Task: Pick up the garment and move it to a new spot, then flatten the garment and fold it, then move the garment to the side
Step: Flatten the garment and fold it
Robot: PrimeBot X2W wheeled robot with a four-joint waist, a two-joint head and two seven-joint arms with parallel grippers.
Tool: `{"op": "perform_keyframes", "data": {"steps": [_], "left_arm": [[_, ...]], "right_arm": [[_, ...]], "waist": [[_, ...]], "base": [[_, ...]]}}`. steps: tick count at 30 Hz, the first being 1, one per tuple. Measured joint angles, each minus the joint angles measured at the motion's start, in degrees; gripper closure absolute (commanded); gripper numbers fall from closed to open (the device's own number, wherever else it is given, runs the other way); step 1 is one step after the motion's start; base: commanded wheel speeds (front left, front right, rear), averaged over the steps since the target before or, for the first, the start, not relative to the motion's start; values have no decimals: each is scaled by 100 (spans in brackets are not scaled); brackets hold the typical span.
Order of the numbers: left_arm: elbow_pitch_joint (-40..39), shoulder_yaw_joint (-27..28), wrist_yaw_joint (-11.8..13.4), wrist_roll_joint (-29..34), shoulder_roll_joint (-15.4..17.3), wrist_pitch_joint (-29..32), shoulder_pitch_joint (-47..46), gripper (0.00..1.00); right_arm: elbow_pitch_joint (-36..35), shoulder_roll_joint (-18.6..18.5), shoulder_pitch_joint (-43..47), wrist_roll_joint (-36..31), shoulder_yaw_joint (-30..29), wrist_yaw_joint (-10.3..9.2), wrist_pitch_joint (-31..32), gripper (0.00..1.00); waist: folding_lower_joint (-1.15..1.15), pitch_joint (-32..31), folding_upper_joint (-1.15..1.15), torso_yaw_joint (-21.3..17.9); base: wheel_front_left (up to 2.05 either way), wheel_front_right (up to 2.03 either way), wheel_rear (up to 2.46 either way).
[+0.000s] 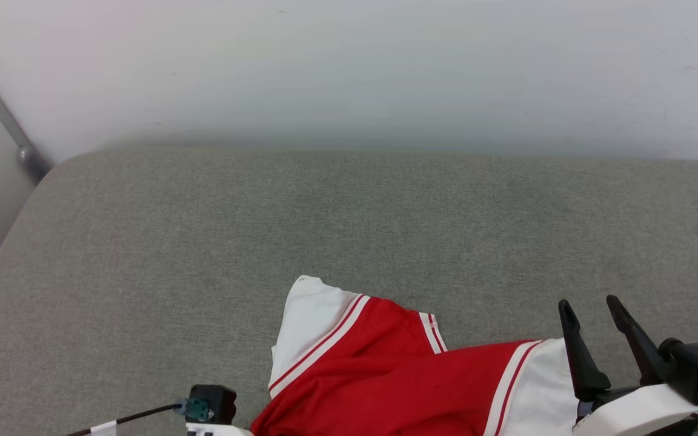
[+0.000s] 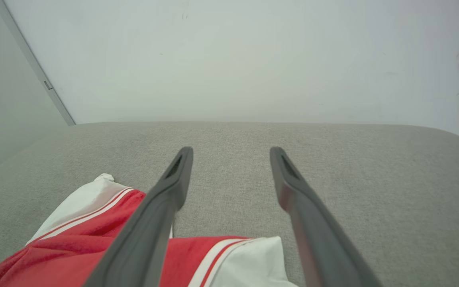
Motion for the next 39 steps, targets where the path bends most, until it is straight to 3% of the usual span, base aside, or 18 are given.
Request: {"op": "perform_keyframes", "data": {"steps": [16, 21, 26, 30, 39], "left_arm": [[-713, 647, -31, 703, -54, -2156, -649, 0], [-755, 816, -1, 766, -60, -2586, -698, 0], [-767, 945, -9, 797, -15, -2682, -909, 0], [-720, 981, -172, 698, 41, -2505, -1290, 0], [218, 867, -982, 179, 252, -1421, -2282, 0]], "right_arm": [[-11, 2, 65, 2, -180, 0, 24, 0], [-26, 3, 78, 5, -229, 0, 51, 0], [-81, 3, 65, 11, -236, 0, 70, 0], [-171, 4, -1, -1, -223, 0, 93, 0], [-231, 5, -423, -94, -131, 0, 41, 0]], "waist": [[0, -116, 0, -17], [0, -111, 0, -70], [0, -29, 0, -133], [0, 140, 0, -177], [0, 738, 0, -396]], "base": [[0, 0, 0], [0, 0, 0], [0, 0, 0], [0, 0, 0], [0, 0, 0]]}}
